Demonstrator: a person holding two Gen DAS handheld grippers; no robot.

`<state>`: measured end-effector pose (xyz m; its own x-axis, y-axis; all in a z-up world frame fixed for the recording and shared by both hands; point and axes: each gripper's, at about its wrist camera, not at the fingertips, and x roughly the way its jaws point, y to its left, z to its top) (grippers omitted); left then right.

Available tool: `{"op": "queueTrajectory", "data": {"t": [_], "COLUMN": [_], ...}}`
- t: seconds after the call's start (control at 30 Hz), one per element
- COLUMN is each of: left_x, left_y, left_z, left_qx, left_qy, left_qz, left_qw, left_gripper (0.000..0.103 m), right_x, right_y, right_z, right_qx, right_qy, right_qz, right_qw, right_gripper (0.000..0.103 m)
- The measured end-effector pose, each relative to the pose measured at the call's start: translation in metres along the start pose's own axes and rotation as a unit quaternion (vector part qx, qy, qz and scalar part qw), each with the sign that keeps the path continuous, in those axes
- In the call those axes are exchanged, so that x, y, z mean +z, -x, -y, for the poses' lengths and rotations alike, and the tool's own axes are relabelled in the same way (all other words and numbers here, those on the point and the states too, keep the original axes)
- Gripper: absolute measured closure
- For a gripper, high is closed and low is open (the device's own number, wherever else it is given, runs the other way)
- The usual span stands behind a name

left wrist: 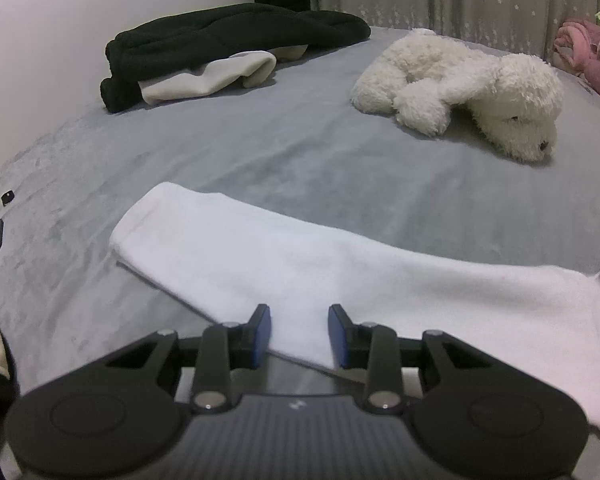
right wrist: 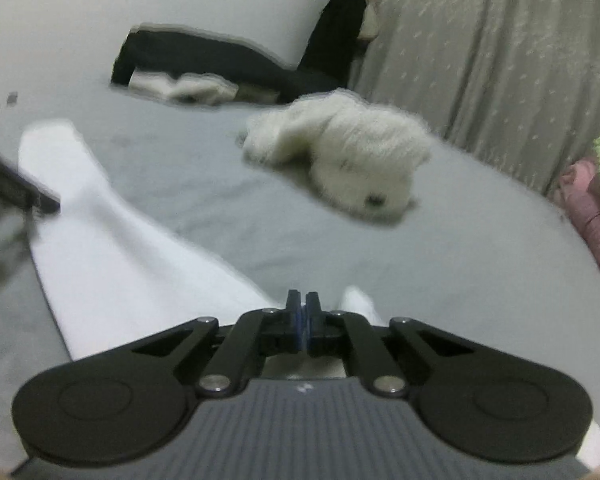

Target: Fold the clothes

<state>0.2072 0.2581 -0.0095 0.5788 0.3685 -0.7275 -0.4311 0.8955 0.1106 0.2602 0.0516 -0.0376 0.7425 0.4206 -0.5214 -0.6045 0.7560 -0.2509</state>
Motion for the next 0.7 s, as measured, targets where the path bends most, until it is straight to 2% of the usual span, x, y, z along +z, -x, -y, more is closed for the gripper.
{"op": "queueTrajectory", "data": {"t": [0.03, 0.07, 0.1, 0.17, 0.27, 0.33, 0.47, 0.57, 0.6, 0.63, 0.67, 0.7], "left_x": [0.001, 0.001, 0.002, 0.003, 0.003, 0.000, -0.007, -0.009, -0.008, -0.008, -0.009, -0.010], "left_y": [0.001, 0.003, 0.004, 0.007, 0.005, -0.002, -0.016, -0.023, -0.024, -0.024, -0.024, -0.024], "left_z": [-0.002, -0.006, -0.010, -0.018, -0.032, -0.040, -0.057, -0.053, -0.050, -0.048, -0.049, -0.052], "left_qx": [-0.003, -0.003, 0.002, 0.015, 0.051, 0.058, 0.072, 0.091, 0.097, 0.100, 0.093, 0.081], "left_qy": [0.004, 0.012, 0.023, 0.045, 0.089, 0.131, 0.214, 0.229, 0.228, 0.229, 0.235, 0.245], "left_qz": [-0.001, 0.001, 0.005, 0.013, 0.024, 0.035, 0.057, 0.081, 0.087, 0.092, 0.095, 0.096], "left_qw": [1.0000, 0.9999, 0.9997, 0.9988, 0.9944, 0.9890, 0.9725, 0.9657, 0.9649, 0.9639, 0.9629, 0.9613], "left_gripper": [0.069, 0.069, 0.068, 0.066, 0.062, 0.060, 0.060, 0.064, 0.069, 0.085, 0.095, 0.097], "right_x": [0.000, 0.003, 0.006, 0.012, 0.018, 0.021, 0.027, 0.031, 0.030, 0.029, 0.027, 0.025], "right_y": [-0.003, 0.001, 0.004, 0.014, 0.028, 0.035, 0.041, 0.047, 0.050, 0.052, 0.050, 0.047], "right_z": [-0.002, 0.000, 0.003, 0.012, 0.023, 0.018, -0.011, -0.033, -0.044, -0.054, -0.064, -0.073], "right_qx": [0.001, 0.002, 0.004, 0.007, 0.014, 0.027, 0.108, 0.174, 0.188, 0.198, 0.192, 0.187], "right_qy": [0.006, -0.001, -0.008, -0.040, -0.075, -0.082, -0.059, -0.038, -0.020, -0.001, 0.024, 0.047], "right_qz": [-0.008, -0.005, -0.001, 0.005, 0.006, 0.004, -0.009, -0.012, -0.013, -0.015, -0.018, -0.022], "right_qw": [1.000, 1.000, 1.000, 0.999, 0.997, 0.996, 0.992, 0.984, 0.982, 0.980, 0.981, 0.981], "right_gripper": [0.098, 0.090, 0.086, 0.064, 0.063, 0.063, 0.063, 0.063, 0.063, 0.067, 0.074, 0.081]}}
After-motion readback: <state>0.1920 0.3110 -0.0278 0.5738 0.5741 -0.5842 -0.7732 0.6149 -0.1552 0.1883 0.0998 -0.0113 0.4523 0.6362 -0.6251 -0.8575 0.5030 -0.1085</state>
